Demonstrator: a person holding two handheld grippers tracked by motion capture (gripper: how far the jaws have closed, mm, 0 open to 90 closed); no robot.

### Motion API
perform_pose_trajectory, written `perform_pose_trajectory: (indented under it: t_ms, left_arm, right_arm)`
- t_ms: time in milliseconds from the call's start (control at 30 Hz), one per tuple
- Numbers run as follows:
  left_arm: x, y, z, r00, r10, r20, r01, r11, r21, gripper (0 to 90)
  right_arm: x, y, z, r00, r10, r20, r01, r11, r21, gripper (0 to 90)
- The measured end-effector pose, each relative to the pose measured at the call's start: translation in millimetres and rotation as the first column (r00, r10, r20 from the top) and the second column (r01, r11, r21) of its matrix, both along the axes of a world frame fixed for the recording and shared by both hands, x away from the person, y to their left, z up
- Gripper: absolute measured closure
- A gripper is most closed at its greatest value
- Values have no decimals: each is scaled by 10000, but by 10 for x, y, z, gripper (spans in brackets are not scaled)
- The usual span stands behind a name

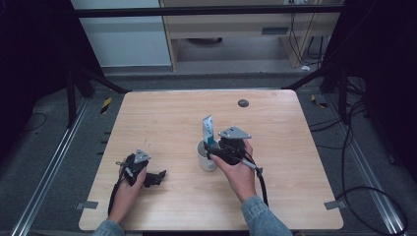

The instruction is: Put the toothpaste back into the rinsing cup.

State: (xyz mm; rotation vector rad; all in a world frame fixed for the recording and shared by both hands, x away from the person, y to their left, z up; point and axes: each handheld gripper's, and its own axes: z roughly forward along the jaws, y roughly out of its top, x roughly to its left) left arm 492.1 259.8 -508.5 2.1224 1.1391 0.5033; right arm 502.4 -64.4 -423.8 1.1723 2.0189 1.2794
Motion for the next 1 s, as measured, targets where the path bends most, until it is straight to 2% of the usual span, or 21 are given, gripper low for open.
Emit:
perform_pose_trajectory:
  t_ms: [133, 567, 733, 1000]
  left_arm:
    - [0, 0, 0, 10000, 0, 0, 0, 10000, -1, 0]
    - [0, 0, 0, 10000, 0, 0, 0, 10000, -1, 0]
    - [0, 0, 0, 10000, -1, 3, 1, 10000, 0, 0]
    - [0, 0, 0, 10000, -3, 0, 3, 10000, 4, 0]
  right_arm:
    - [-15, -8, 22, 9999, 76, -120, -80, 9996, -259, 178]
    - [-36, -124, 120, 9996, 226, -159, -232, 9990, -384, 125]
    - [-50, -213, 145, 9993, 324, -171, -334, 9974, -636, 105]
    - [-82, -410, 168, 9993, 341, 119, -323, 9915, -1258, 97]
